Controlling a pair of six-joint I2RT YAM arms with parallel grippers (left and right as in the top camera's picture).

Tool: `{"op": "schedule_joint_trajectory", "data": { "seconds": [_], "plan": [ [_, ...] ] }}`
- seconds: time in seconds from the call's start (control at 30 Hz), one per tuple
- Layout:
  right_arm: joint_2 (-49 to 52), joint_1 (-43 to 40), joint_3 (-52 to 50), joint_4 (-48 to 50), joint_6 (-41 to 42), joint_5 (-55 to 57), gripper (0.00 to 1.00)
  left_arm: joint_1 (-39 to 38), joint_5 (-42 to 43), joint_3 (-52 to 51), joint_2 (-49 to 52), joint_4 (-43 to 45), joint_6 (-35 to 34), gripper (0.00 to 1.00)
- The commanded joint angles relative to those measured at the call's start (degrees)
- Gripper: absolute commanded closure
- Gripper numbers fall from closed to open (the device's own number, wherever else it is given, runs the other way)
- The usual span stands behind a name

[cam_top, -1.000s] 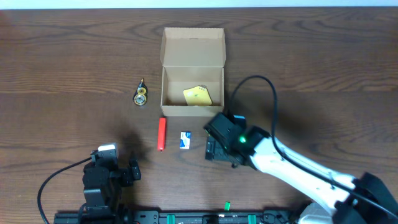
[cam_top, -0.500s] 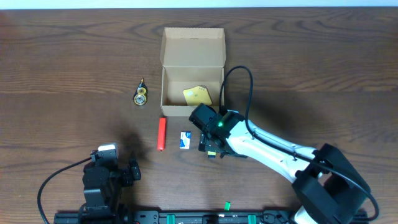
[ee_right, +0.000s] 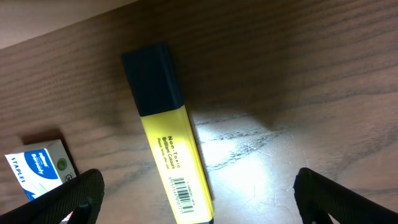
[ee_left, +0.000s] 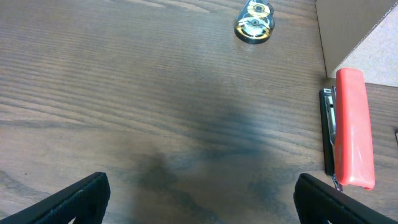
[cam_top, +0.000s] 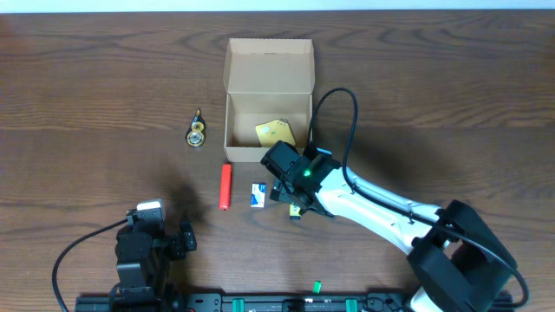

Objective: Pack container
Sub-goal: 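Move the right gripper to the yellow highlighter and grasp it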

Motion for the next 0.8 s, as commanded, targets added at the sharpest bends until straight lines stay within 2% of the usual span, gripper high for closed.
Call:
{"op": "schedule_joint_trajectory", "data": {
  "seconds": [0.0,0.3,0.5,0.77],
  "plan": [
    [1.4,0.4,0.4,0.3,2.6,1.4,0.04,0.3,-0.2,-0.9,-0.3,-0.4,0.4,0.05],
    [6.1,0.4,0.5,0.7,3.2,-1.4,0.06,0.3,-0.2,-0.9,-0.3,-0.4,0.4,0.05],
    [6.1,0.4,0.4,1.1,3.8,-1.4,0.27,0.3,-0.2,-0.9,-0.3,-0.4,0.4,0.05],
    [6.1,0.4,0.5,1.2,4.2,-1.4,0.65,0.3,-0.2,-0.9,-0.3,-0.4,0.4,0.05]
  ]
}}
